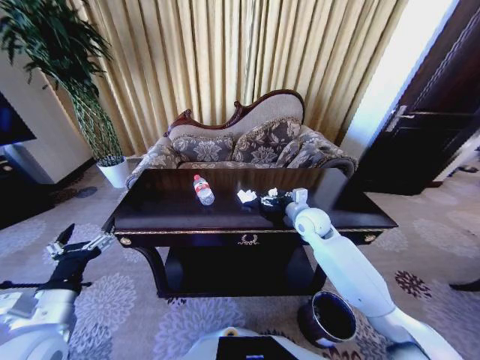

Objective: Move to the front of the table and place the trash on the table into the trash bin.

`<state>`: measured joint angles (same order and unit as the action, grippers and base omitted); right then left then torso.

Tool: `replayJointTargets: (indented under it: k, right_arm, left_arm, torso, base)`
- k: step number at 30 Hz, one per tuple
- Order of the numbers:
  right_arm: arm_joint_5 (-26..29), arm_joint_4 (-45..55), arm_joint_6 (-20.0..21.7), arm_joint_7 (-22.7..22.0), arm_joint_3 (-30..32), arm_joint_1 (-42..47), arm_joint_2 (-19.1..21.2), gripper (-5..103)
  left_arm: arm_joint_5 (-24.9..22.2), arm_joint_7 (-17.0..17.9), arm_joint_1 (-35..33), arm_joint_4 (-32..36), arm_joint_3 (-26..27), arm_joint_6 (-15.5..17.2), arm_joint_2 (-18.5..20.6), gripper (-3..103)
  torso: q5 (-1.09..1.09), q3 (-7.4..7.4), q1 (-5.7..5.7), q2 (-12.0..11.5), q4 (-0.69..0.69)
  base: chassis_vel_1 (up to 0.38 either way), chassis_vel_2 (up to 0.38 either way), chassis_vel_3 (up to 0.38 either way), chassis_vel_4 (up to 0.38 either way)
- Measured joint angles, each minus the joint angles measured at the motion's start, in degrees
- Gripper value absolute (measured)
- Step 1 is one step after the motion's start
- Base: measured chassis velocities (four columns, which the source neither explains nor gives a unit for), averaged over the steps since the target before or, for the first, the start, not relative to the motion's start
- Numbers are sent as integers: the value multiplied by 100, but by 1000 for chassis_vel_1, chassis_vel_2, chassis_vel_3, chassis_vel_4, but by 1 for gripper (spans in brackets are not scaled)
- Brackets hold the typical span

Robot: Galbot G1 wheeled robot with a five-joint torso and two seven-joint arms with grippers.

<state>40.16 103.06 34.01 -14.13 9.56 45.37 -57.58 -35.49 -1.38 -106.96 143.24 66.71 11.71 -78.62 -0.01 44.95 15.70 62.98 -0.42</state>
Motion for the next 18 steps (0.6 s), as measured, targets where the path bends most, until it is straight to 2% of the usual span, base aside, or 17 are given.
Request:
replayJointTargets:
  k: [1,3,4,7,8,11,12,15,17,18]
  right_arm:
    - [0,0,0,0,0,0,0,93]
    - [-1,1,-8,-10,1,3,8,83]
    - [-1,1,-8,-10,1,3,8,83]
    - [-1,13,-10,-13,18,12,20,66]
    - [-1,13,-10,-13,18,12,20,66]
    - [-1,49,-12,-14,34,47,31,50]
    - [-1,49,-12,-14,34,47,31,50]
    - [-25,79,-13,-10,40,76,48,34]
    - [-26,83,-14,-9,43,79,51,34]
    - [-27,98,-14,-6,49,90,64,28]
  left_arm:
    - [0,0,0,0,0,0,0,100]
    - [0,-3,-5,0,15,-7,-8,100]
    - [0,-3,-5,0,15,-7,-8,100]
    - [0,-11,-4,0,16,-12,-6,100]
    - [0,-11,-4,0,16,-12,-6,100]
    - [0,-12,1,0,28,-15,-1,100]
    - [0,-12,1,0,28,-15,-1,100]
    - [0,-11,-2,0,37,-34,-1,100]
    - [0,-12,-2,0,37,-39,-1,100]
    - [0,-11,-2,0,39,-56,0,100]
  torso:
    - [0,0,0,0,0]
    - [0,0,0,0,0]
    - [0,0,0,0,0]
    - [0,0,0,0,0]
    - [0,0,0,0,0]
    - [0,0,0,0,0]
    - [0,0,0,0,0]
    - [0,0,0,0,0]
    - [0,0,0,0,0]
    - [0,0,0,0,0]
  base:
    - [0,0,0,0]
    - [0,0,0,0]
    - [0,0,0,0]
    - [0,0,0,0]
    - [0,0,0,0]
    - [0,0,0,0]
    - [0,0,0,0]
    - [0,0,0,0]
    - [0,0,0,0]
    - [0,0,0,0]
